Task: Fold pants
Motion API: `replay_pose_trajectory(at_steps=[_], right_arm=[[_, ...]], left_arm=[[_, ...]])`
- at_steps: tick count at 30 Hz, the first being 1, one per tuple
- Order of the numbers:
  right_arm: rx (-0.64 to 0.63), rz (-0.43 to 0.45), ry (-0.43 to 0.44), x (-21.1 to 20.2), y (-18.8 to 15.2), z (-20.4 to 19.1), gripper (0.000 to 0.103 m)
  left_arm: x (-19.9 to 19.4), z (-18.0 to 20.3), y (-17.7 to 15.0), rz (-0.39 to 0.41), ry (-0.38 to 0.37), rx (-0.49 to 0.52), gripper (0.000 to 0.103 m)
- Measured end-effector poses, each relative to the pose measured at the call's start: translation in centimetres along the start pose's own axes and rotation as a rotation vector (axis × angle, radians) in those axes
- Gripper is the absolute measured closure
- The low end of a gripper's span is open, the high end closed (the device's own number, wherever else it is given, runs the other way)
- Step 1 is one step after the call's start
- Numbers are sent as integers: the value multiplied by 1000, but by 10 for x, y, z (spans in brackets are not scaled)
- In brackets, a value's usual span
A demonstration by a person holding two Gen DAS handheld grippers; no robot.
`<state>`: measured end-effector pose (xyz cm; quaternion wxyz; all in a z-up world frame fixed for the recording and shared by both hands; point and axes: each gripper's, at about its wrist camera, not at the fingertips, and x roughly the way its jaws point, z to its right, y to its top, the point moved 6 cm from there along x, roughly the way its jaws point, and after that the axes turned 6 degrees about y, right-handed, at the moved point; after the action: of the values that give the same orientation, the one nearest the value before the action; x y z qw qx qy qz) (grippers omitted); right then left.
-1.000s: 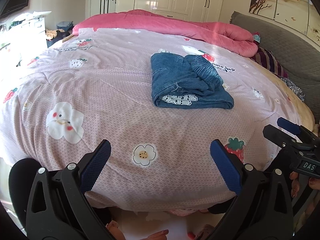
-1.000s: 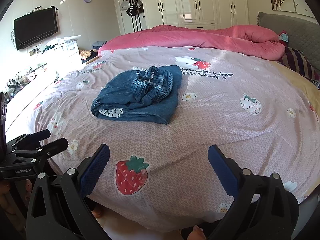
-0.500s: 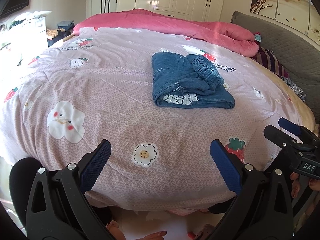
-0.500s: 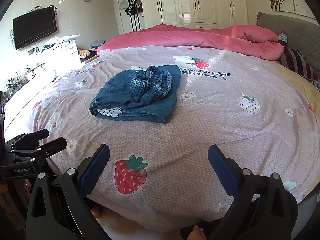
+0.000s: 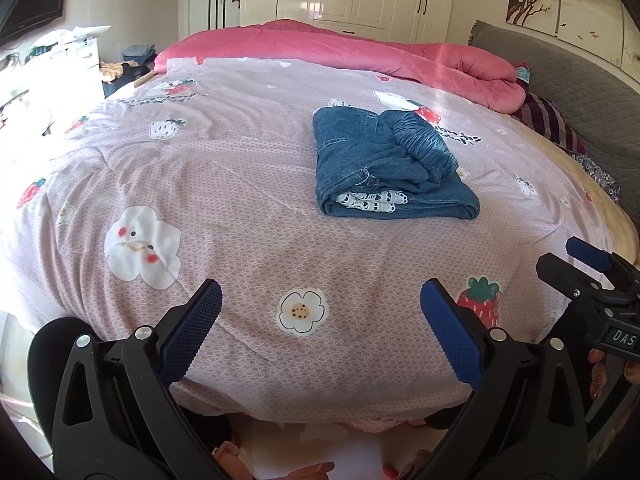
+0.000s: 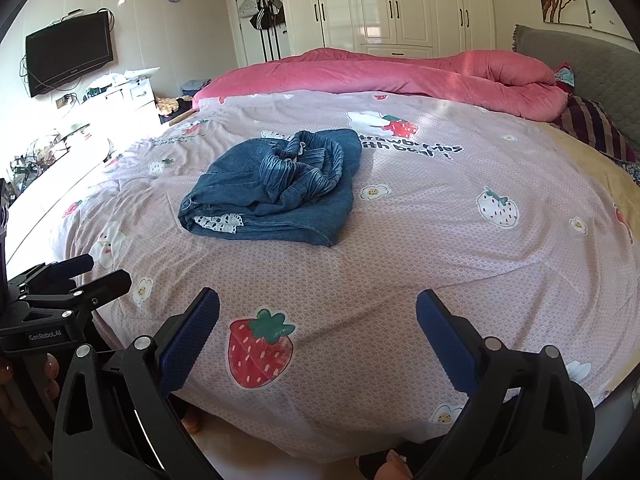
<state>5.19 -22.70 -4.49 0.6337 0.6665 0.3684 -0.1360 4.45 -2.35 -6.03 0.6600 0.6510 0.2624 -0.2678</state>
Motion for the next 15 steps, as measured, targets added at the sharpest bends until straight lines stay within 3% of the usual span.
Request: replay_pose_trajectory(at_steps=[15], right_arm=[[-3,-2,-2,0,-1,0,5]], left_arm=[[-2,-2,2,9,-2,-3,10]])
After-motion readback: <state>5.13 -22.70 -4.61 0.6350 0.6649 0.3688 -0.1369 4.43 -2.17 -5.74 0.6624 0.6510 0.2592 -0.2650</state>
